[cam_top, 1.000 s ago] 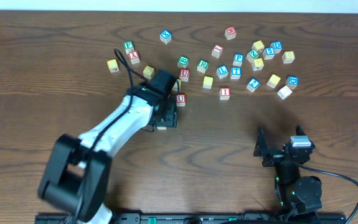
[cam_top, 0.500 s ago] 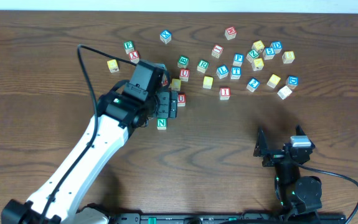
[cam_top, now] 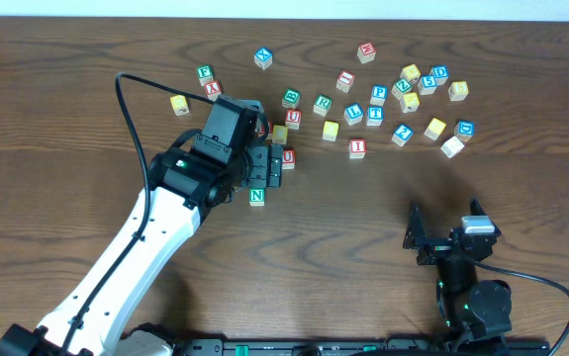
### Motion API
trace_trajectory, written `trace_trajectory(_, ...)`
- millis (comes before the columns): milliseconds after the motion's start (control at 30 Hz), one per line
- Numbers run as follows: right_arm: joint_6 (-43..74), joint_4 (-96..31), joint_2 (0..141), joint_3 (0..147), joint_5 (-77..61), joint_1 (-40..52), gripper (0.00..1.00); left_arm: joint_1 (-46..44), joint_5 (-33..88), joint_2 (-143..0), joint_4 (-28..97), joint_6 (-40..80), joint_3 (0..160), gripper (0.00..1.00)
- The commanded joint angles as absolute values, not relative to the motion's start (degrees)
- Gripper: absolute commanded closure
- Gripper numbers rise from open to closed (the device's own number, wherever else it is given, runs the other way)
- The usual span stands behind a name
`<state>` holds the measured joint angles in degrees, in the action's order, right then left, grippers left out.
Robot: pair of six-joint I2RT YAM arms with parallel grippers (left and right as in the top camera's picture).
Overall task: Spell out NEURIPS
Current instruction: 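Move the left gripper up to the red E block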
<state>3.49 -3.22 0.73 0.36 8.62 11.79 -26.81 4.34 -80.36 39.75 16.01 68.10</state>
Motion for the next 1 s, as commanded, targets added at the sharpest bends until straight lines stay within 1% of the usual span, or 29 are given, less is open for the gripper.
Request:
trace_trajectory(0, 4.23, -3.46, 0.56, 0.32, 9.04, 11.4, 0.01, -26.98, 3.84, -80.05, 40.38, 15.03, 69.19, 0.06)
trace_trajectory(400, 4.21, -3.46, 0.56, 0.32, 9.04, 11.4, 0.01, -26.96, 3.79, -80.4, 40.6, 15.0, 69.28, 0.05)
trace_trajectory(533, 4.23, -3.46, 0.56, 0.32, 9.04, 11.4, 0.01, -26.96, 1.15, -82.48, 40.58, 15.03, 70.98, 0.04)
trace_trajectory(700, 4.21, -3.46, 0.56, 0.32, 9.04, 11.4, 0.01, -26.7, -0.71, -89.86, 41.8, 15.0, 78.67, 0.04)
trace_trajectory(867, 4.23, -3.46, 0.56, 0.32, 9.04, 11.4, 0.01, -25.58, -0.73, -98.98, 43.83, 14.57, 89.19, 0.0)
trace_trajectory(967, 4.23, -3.46, 0.56, 0.32, 9.04, 11.4, 0.01, -23.88, -0.69, -105.3, 46.04, 14.7, 96.07, 0.0)
